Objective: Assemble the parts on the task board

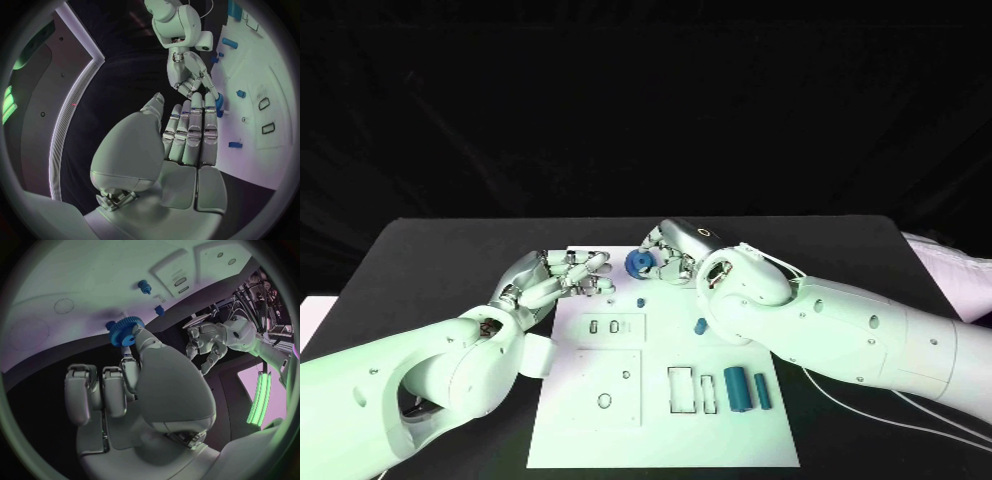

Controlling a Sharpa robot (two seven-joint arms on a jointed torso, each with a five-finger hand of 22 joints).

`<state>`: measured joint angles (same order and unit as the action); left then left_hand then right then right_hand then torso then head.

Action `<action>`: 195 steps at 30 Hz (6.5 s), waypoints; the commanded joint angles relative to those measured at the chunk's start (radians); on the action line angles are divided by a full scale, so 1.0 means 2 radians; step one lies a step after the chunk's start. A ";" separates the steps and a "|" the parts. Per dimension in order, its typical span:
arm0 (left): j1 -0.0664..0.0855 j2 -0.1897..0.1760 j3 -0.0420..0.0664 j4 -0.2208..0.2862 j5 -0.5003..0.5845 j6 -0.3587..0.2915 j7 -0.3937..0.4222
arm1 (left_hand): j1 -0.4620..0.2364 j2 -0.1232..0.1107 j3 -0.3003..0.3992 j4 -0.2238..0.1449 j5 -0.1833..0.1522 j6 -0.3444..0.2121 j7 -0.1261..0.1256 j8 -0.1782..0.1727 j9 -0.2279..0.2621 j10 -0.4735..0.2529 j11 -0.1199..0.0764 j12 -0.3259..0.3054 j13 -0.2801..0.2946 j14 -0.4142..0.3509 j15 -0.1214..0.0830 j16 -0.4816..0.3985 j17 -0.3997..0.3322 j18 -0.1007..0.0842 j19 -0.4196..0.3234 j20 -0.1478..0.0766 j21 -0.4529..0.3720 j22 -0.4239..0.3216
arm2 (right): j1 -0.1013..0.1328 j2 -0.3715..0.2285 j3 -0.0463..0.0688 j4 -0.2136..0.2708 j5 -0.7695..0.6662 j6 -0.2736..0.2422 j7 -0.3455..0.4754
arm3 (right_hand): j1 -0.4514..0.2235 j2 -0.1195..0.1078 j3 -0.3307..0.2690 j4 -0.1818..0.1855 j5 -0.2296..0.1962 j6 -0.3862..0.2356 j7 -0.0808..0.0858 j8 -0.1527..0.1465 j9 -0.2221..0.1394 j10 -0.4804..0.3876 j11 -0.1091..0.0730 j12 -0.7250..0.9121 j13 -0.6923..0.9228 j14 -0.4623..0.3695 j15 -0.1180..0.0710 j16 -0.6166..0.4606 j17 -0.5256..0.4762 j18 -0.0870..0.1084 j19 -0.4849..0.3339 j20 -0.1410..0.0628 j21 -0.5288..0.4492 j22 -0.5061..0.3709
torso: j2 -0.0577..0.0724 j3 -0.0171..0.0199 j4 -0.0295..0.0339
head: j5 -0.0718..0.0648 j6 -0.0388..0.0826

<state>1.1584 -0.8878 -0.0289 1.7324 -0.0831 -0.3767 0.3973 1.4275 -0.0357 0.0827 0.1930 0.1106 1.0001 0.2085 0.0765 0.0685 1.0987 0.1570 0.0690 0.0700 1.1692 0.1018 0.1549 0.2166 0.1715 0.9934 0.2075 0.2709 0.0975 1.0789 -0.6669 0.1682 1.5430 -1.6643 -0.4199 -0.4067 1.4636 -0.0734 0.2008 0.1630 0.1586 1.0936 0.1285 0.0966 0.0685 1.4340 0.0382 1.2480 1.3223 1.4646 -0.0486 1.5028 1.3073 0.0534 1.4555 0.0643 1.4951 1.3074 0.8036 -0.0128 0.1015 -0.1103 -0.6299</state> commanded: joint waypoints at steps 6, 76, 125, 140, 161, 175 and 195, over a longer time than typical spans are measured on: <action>0.001 0.001 0.000 0.000 -0.003 0.009 0.004 | 0.005 0.001 0.001 -0.003 -0.002 0.000 0.000 -0.003 0.000 -0.001 -0.001 -0.001 0.000 -0.002 0.001 -0.003 0.000 0.006 0.000 0.003 -0.002 -0.001 | -0.002 0.021 -0.005 -0.023 -0.012 0.016 0.006 | -0.004 0.002 0.003 0.001 0.002 0.022 -0.014 0.002 0.003 0.007 -0.012 -0.002 -0.004 0.037 -0.002 -0.002 0.048 -0.007 0.001 -0.002 0.002 0.041 | 0.001 0.0014 -0.0009 | 0.005 -0.003; 0.001 -0.002 0.000 0.002 -0.002 0.005 0.002 | 0.006 0.002 0.001 -0.005 -0.002 -0.002 0.002 -0.004 0.000 -0.003 0.000 -0.002 -0.001 -0.002 0.001 -0.005 0.002 0.006 0.000 0.003 -0.002 -0.001 | -0.003 0.027 -0.012 -0.045 0.013 0.007 0.011 | -0.078 -0.013 -0.069 0.058 0.031 -0.043 0.003 -0.016 0.000 -0.009 0.005 -0.046 -0.028 0.036 0.013 -0.006 0.042 -0.008 0.005 0.011 0.004 0.049 | 0.000 0.0021 -0.0027 | 0.006 -0.007; -0.001 -0.006 0.000 -0.027 -0.002 0.008 0.009 | 0.008 0.002 0.002 -0.007 -0.002 -0.002 0.002 -0.005 0.000 -0.004 0.000 -0.002 -0.001 -0.002 0.002 -0.006 0.003 0.006 0.000 0.004 -0.003 -0.002 | -0.038 -0.156 0.022 -0.063 0.193 0.035 0.239 | -0.004 -0.026 -0.062 0.002 0.047 -0.044 0.006 -0.017 -0.001 -0.011 0.006 -0.043 -0.020 0.039 0.013 0.002 0.060 -0.010 0.009 0.012 0.007 0.057 | -0.008 0.0114 -0.0250 | 0.011 -0.006; -0.001 -0.005 0.000 -0.027 -0.002 0.008 0.008 | 0.008 0.002 0.002 -0.008 -0.002 -0.002 0.002 -0.005 0.000 -0.004 0.000 -0.002 -0.001 -0.001 0.002 -0.006 0.003 0.006 0.000 0.004 -0.003 -0.002 | -0.039 -0.140 0.022 -0.081 0.192 0.051 0.234 | 0.014 -0.004 -0.037 -0.013 0.024 -0.022 0.003 -0.011 0.001 -0.011 0.003 -0.042 -0.018 0.039 0.011 0.003 0.063 -0.010 0.011 0.011 0.008 0.059 | -0.008 0.0112 -0.0254 | 0.010 -0.010; -0.001 -0.005 0.000 -0.027 -0.002 0.006 0.006 | 0.011 0.005 0.004 -0.010 -0.001 -0.003 0.002 -0.005 0.000 -0.005 0.000 -0.002 -0.001 -0.001 0.001 -0.007 0.004 0.006 0.000 0.003 -0.003 -0.002 | -0.041 -0.131 0.022 -0.089 0.190 0.064 0.228 | 0.018 0.004 -0.010 -0.024 0.019 0.003 -0.003 -0.007 0.002 -0.010 -0.002 -0.040 -0.015 0.040 0.007 0.004 0.066 -0.010 0.011 0.007 0.008 0.060 | -0.008 0.0113 -0.0252 | 0.008 -0.012; -0.001 -0.005 0.000 -0.027 -0.002 0.005 0.006 | 0.011 0.005 0.004 -0.010 -0.001 -0.003 0.002 -0.005 0.000 -0.005 0.000 -0.002 -0.001 -0.001 0.001 -0.007 0.004 0.006 0.000 0.003 -0.003 -0.002 | -0.041 -0.129 0.022 -0.085 0.196 0.029 0.244 | 0.010 0.022 0.015 -0.034 0.014 0.043 -0.019 0.010 0.007 -0.004 -0.014 -0.033 -0.009 0.041 -0.002 0.007 0.073 -0.011 0.013 -0.001 0.009 0.063 | -0.009 0.0117 -0.0255 | 0.008 -0.012; -0.002 -0.005 0.000 -0.036 0.069 0.000 0.018 | 0.012 0.005 0.005 -0.011 -0.002 -0.002 0.002 -0.004 0.000 -0.004 0.000 -0.002 -0.001 0.000 0.001 -0.008 0.006 0.006 0.001 0.003 -0.002 -0.002 | -0.036 -0.101 0.019 0.040 0.157 -0.001 0.128 | -0.018 0.027 0.022 -0.030 0.019 0.034 -0.019 0.006 0.006 -0.010 -0.015 -0.054 -0.021 0.039 -0.005 0.000 0.060 -0.010 0.012 -0.005 0.008 0.062 | -0.018 0.0044 -0.0211 | 0.018 -0.018</action>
<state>1.1545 -0.8994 -0.0296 1.6611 -0.0171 -0.3785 0.4054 1.4421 -0.0211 0.0938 0.1766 0.1106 1.0001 0.2085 0.0726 0.0684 1.0987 0.1570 0.0691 0.0701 1.1692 0.1018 0.1423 0.2272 0.1714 0.9934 0.2075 0.2709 0.0939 1.0108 -0.8772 0.2088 1.6068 -1.2715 -0.4216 -0.0660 1.4563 -0.0407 0.2353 0.0976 0.1997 1.1446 0.1096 0.1030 0.0756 1.4002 0.0294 1.1453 1.3971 1.4650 -0.0522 1.5093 1.3080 0.0429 1.4662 0.0644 1.5104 1.3080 0.7739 0.0012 0.0537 -0.0788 -0.6591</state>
